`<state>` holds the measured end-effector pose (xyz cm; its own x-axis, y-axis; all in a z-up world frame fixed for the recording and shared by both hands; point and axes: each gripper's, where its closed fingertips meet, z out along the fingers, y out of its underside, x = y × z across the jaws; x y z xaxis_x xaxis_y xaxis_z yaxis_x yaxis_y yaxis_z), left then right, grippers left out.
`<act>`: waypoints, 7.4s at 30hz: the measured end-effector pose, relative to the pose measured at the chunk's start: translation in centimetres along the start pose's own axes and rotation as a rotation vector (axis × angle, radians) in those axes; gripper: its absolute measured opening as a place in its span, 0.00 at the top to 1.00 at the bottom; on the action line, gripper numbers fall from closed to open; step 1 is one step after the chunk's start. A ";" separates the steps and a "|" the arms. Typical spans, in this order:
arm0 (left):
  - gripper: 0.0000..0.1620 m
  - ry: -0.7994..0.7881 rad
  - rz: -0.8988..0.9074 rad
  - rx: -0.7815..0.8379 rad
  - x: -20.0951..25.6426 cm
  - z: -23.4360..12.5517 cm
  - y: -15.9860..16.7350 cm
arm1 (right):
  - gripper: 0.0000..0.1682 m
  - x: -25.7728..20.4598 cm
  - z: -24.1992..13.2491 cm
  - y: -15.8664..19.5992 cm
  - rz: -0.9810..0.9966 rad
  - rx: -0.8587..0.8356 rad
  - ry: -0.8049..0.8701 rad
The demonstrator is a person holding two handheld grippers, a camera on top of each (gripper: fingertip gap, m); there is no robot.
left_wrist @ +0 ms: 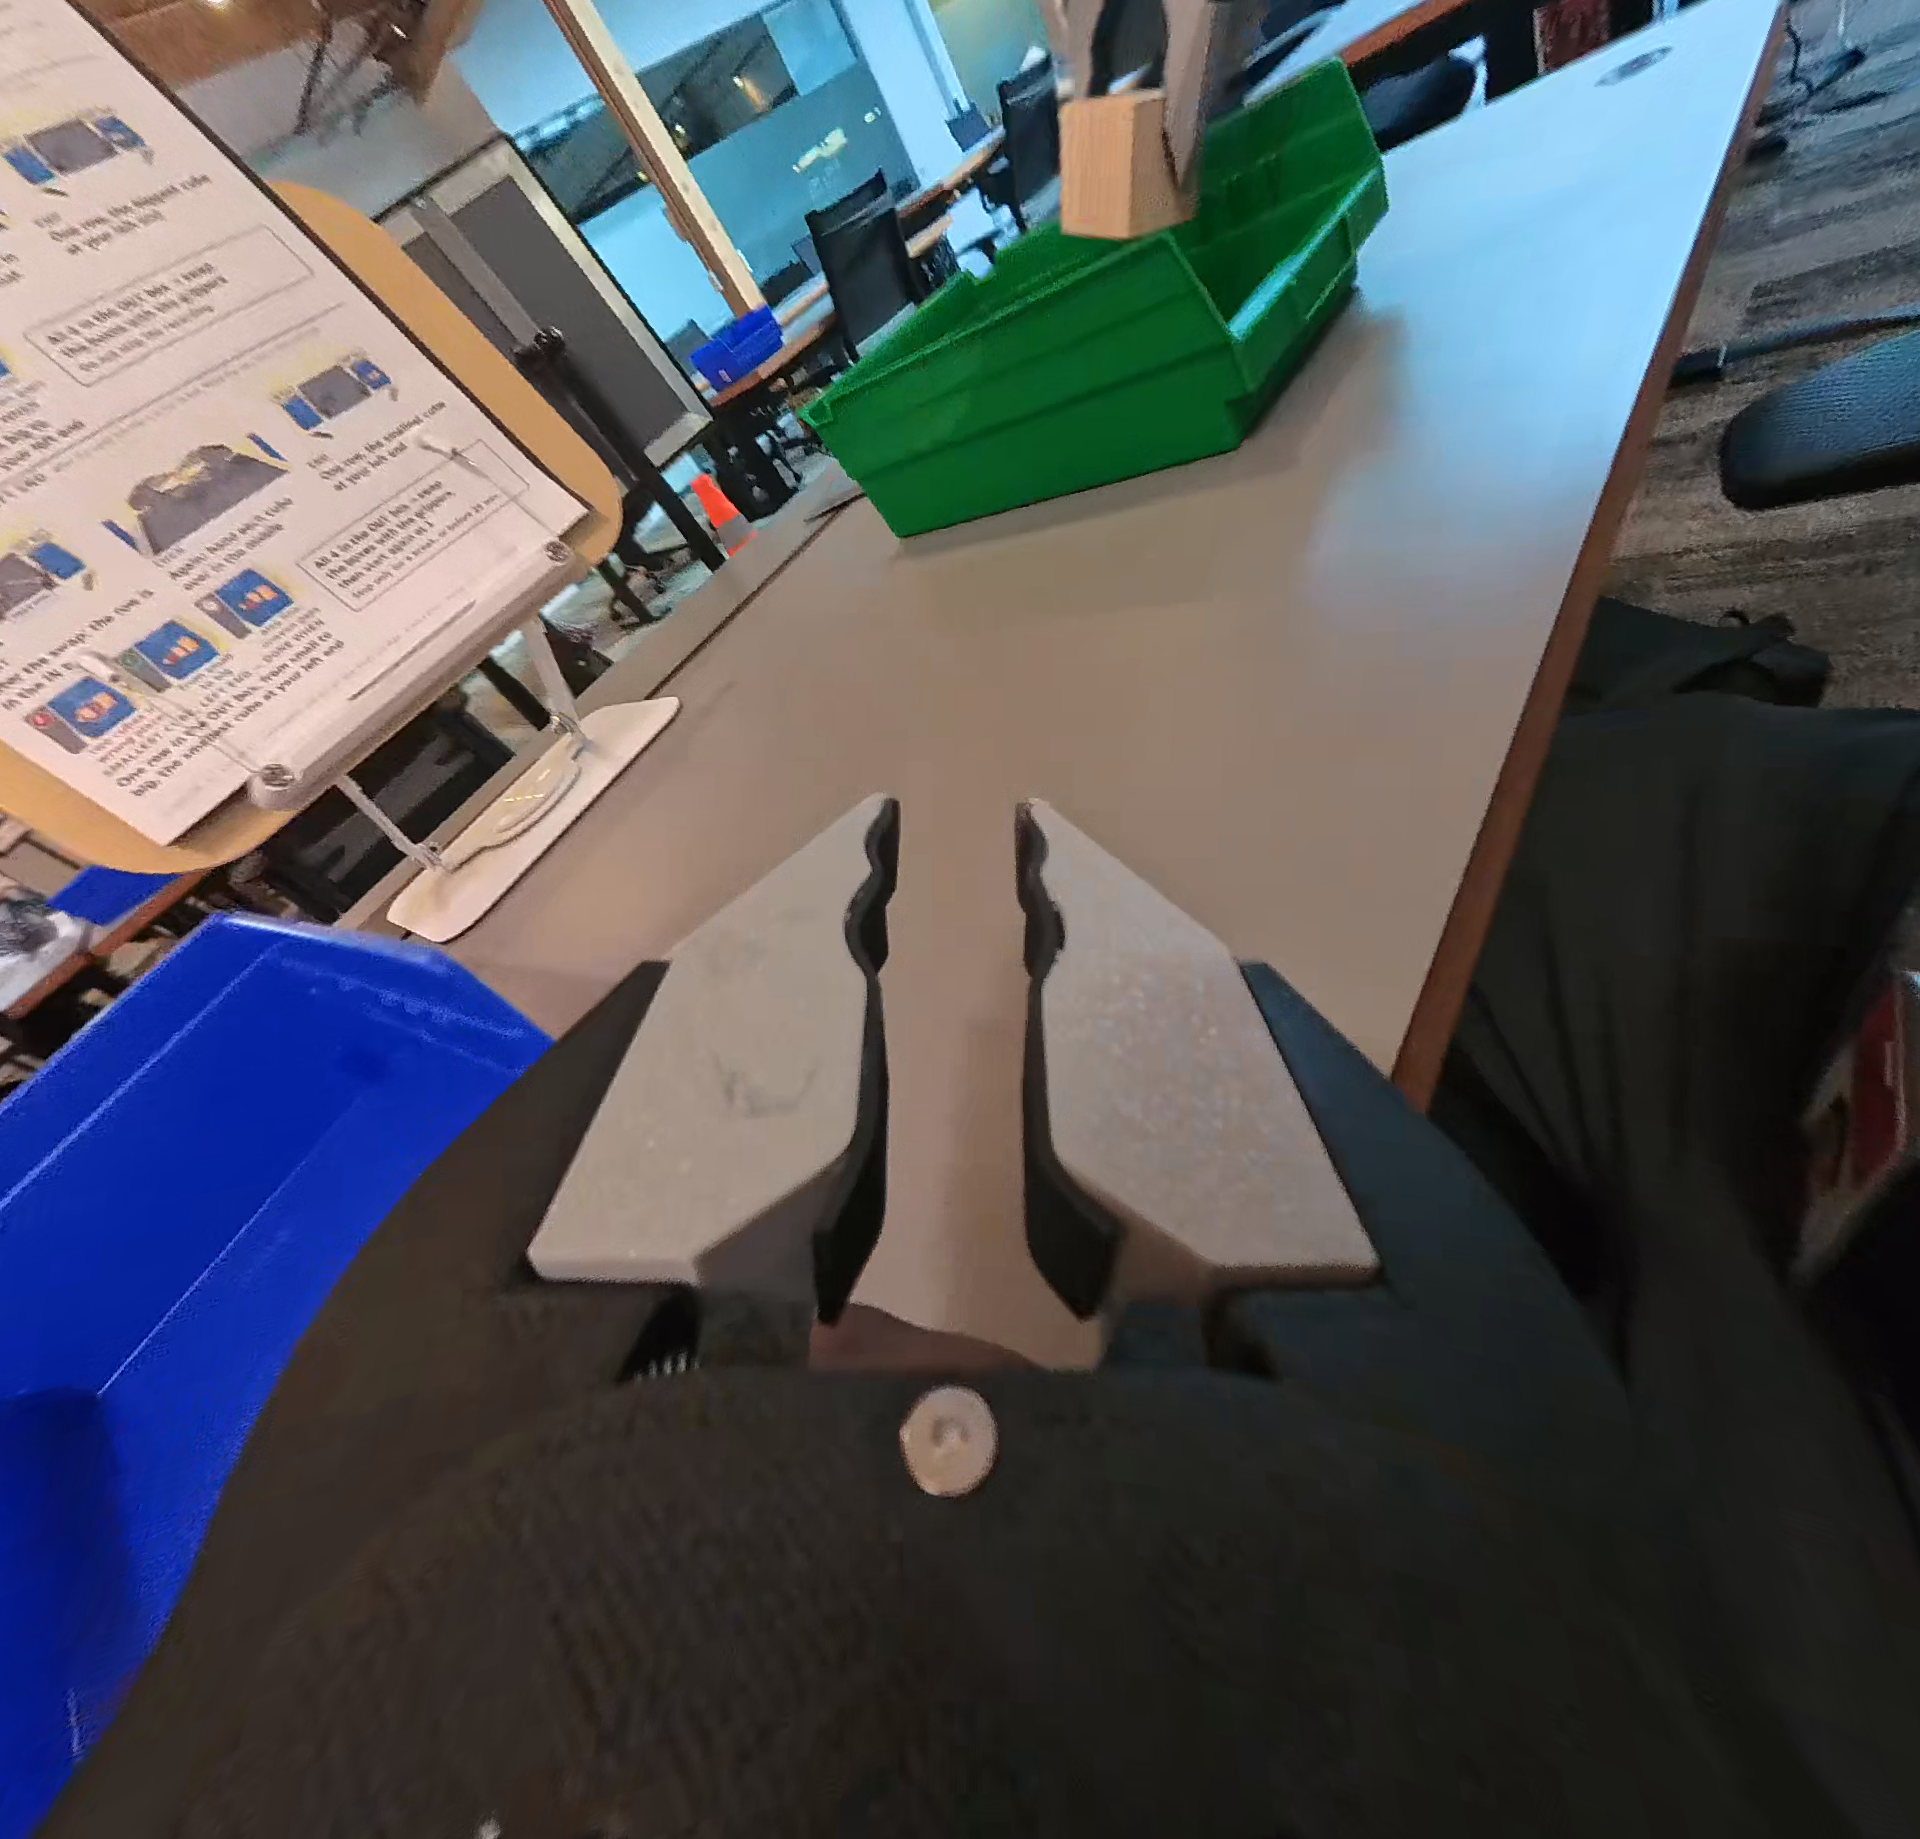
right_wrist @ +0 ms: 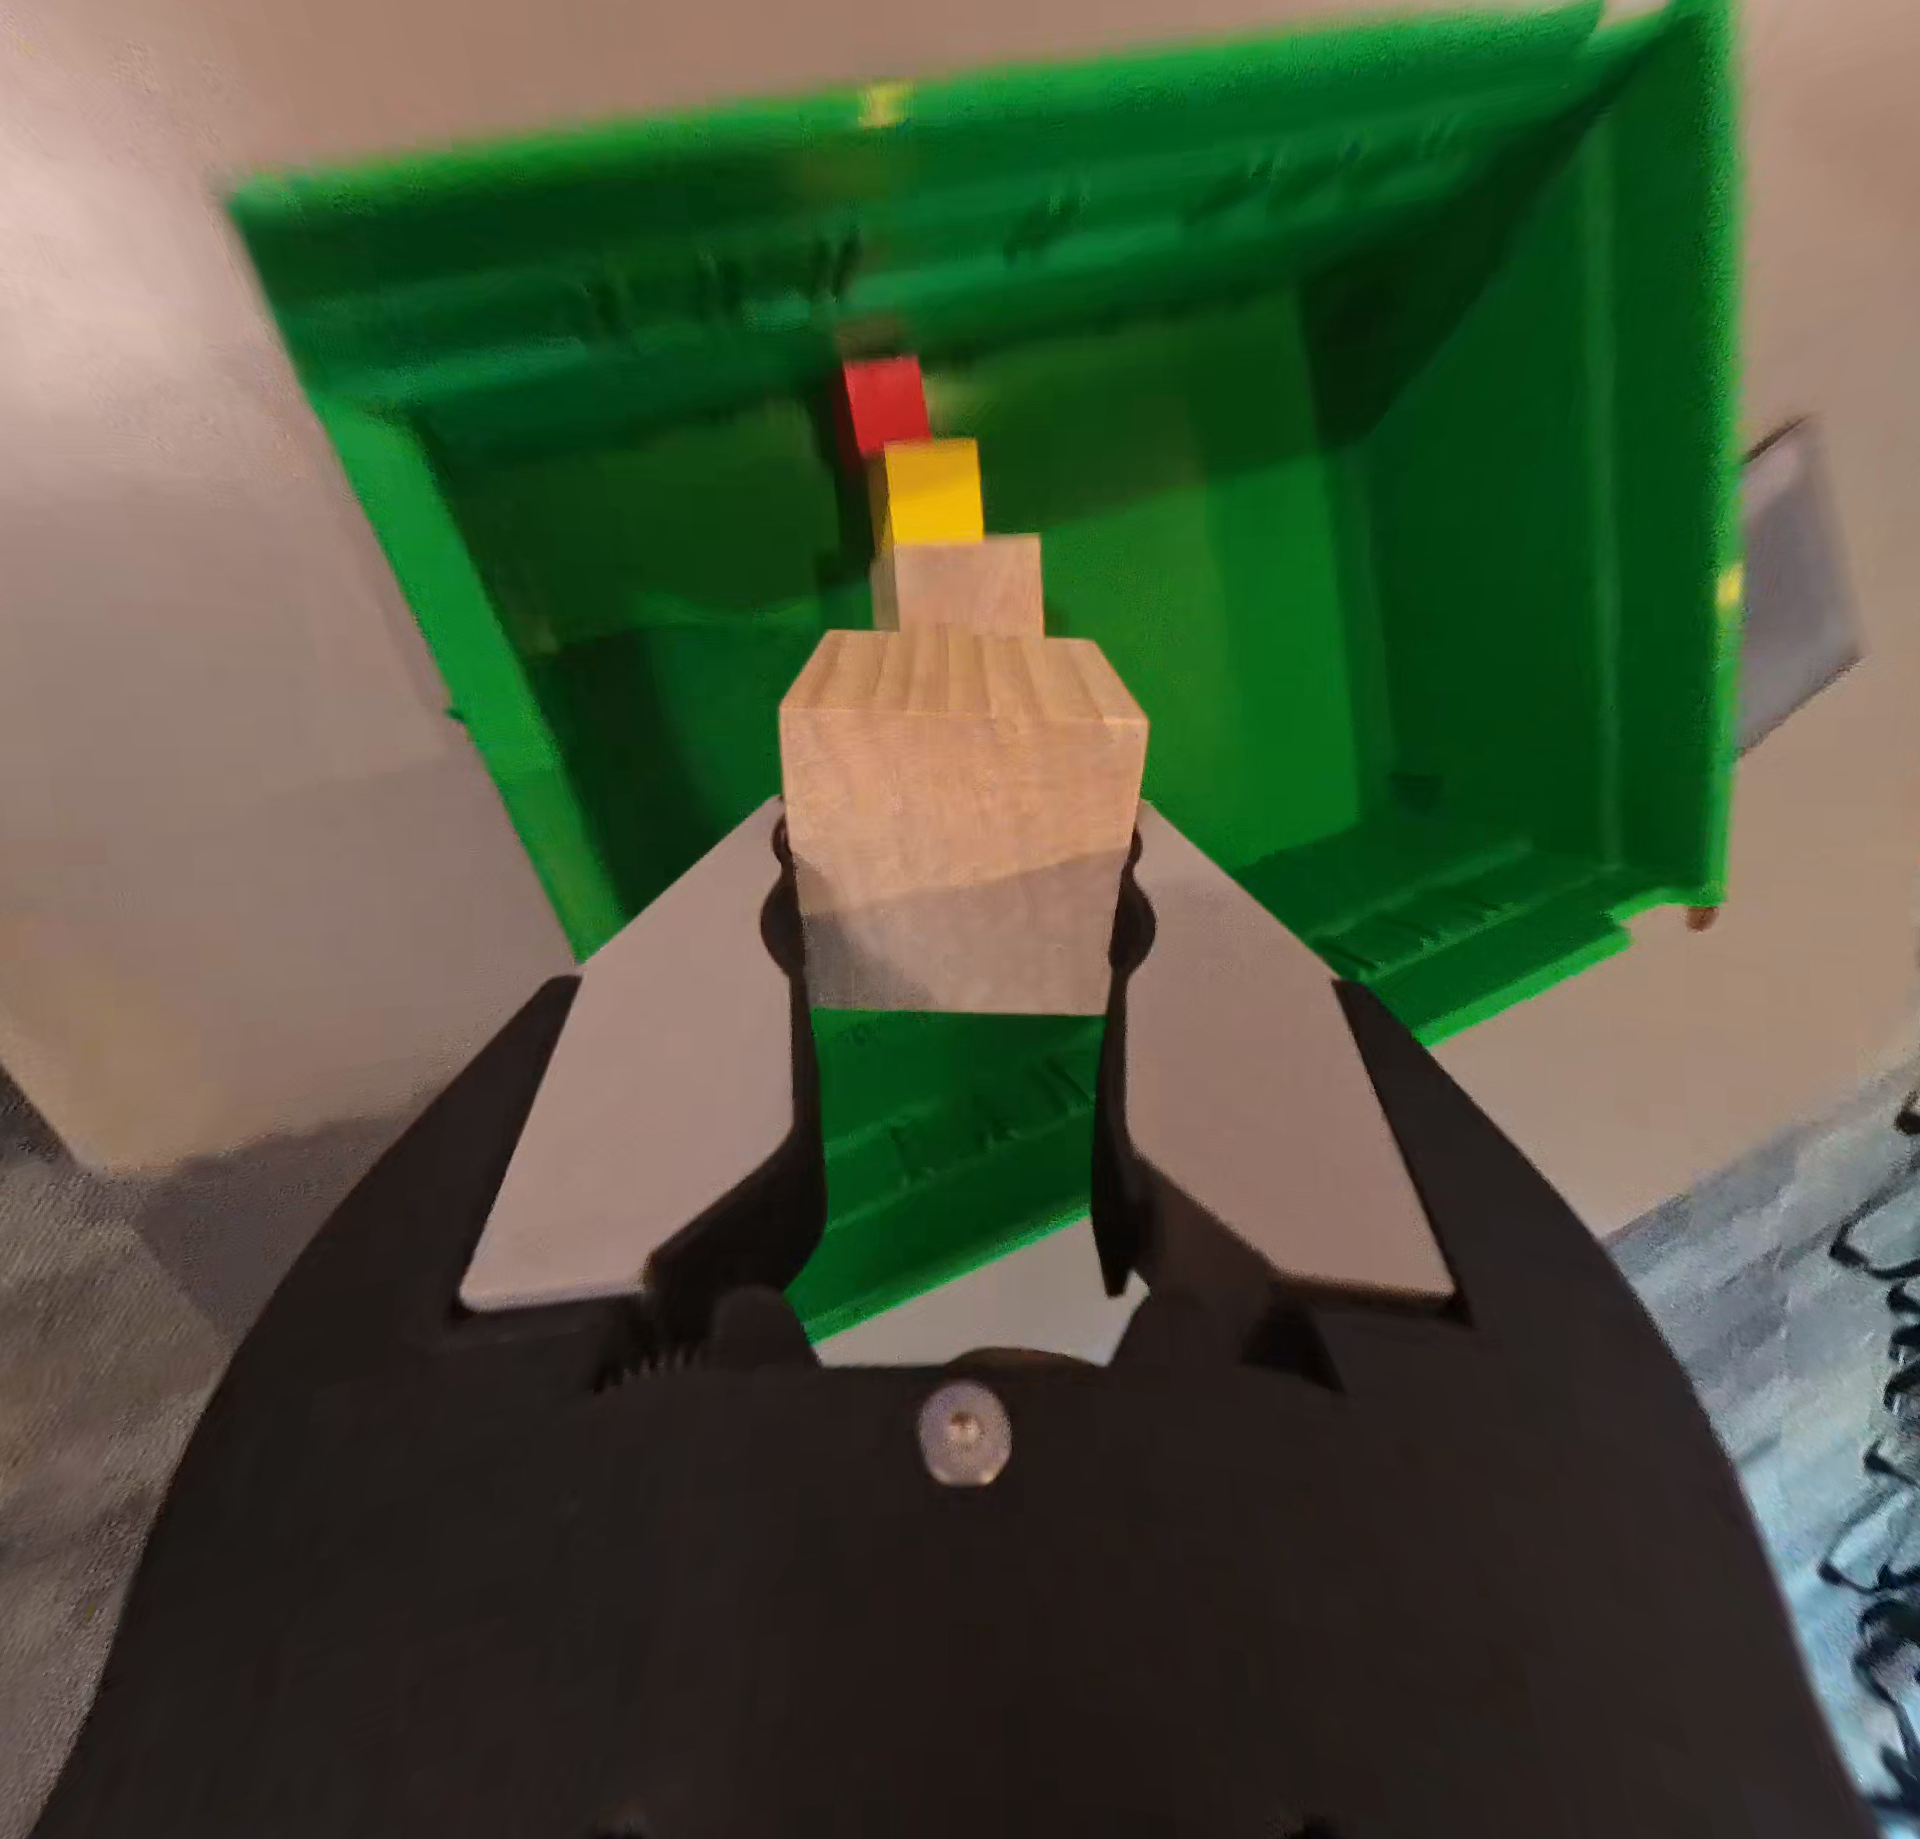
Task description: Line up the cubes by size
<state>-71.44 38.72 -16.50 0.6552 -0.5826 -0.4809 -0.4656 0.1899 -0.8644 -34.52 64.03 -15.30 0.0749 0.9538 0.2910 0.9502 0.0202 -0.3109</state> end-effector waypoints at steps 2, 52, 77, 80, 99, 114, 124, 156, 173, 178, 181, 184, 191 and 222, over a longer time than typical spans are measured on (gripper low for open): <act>0.87 0.009 0.022 -0.030 0.3 0.4 0.6 | 0.66 0.3 2.2 1.6 -0.027 -0.095 -0.061; 0.72 -0.351 -0.327 -0.181 -2.5 -2.5 1.2 | 0.47 -13.8 0.4 -12.2 0.727 0.822 0.262; 0.64 -0.612 -0.398 -0.294 -5.0 -4.3 2.2 | 0.43 -13.1 0.1 -9.0 0.864 0.719 0.485; 0.58 -0.687 -0.378 -0.471 -9.6 -0.8 6.3 | 0.43 -10.1 1.9 -9.3 0.892 0.612 0.515; 0.98 -0.727 -0.332 -0.162 -18.3 -2.6 -4.3 | 0.94 -13.1 6.4 -20.0 0.838 0.503 0.491; 0.97 -0.682 -0.144 0.005 -17.0 -8.2 -21.5 | 0.87 -23.9 12.6 -48.8 0.734 0.650 0.187; 0.97 -0.757 -0.087 0.022 -17.1 -11.6 -23.3 | 0.71 -22.9 5.1 -48.2 0.749 0.878 0.369; 0.98 -0.213 -0.192 -0.159 10.3 26.4 -13.3 | 0.68 -10.5 -13.0 -6.5 1.024 0.853 0.837; 0.94 -0.309 -0.145 -0.319 1.4 5.3 -2.4 | 0.64 -18.3 -0.9 -18.5 0.788 0.696 0.299; 0.95 -0.460 -0.154 -0.489 -4.7 0.6 5.8 | 0.67 -17.2 3.3 -15.3 0.803 0.503 0.352; 0.81 -0.439 -0.113 -0.519 -5.7 -0.5 8.2 | 0.82 -16.2 4.8 -11.0 0.798 0.361 0.387; 0.80 -0.450 -0.131 -0.553 -7.0 -2.1 9.2 | 0.76 -15.6 4.5 -7.9 0.814 0.309 0.400; 0.83 -0.602 -0.163 -0.644 -11.3 -7.8 12.2 | 0.66 -13.6 3.0 -2.3 0.947 0.301 0.350; 0.77 -0.627 -0.305 -0.405 -9.3 2.3 6.0 | 0.57 -12.6 4.4 -8.1 0.914 0.380 0.549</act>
<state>-78.96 47.13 -17.60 0.9442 0.0125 -0.3290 -0.3128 -0.2776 -0.9083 -44.46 53.20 -20.49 0.9061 0.3984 0.1425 0.3245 -0.4380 -0.8384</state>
